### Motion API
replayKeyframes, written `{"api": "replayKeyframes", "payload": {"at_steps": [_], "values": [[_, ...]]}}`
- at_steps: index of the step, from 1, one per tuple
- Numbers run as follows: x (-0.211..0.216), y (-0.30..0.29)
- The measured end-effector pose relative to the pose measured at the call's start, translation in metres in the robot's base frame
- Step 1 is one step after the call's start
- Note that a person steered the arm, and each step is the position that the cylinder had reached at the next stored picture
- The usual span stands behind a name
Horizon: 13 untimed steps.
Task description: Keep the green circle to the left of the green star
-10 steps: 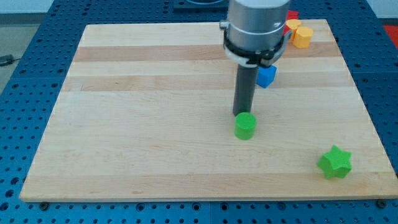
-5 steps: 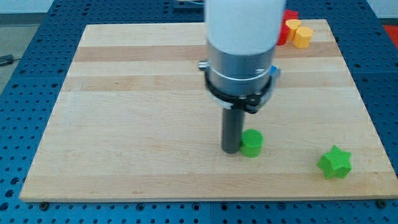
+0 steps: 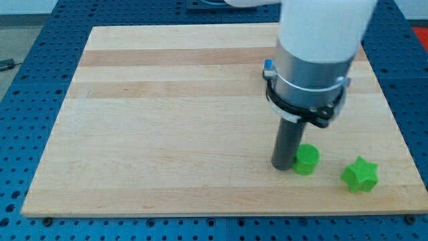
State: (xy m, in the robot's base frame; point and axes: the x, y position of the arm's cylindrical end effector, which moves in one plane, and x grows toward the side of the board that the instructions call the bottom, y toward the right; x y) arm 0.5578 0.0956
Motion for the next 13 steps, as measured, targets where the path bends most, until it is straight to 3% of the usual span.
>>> {"api": "replayKeyframes", "payload": {"at_steps": [4,8,10,12,13], "values": [[-0.009,0.009],[0.013,0.04],[0.013,0.028],[-0.044,0.008],[-0.044,0.018]]}}
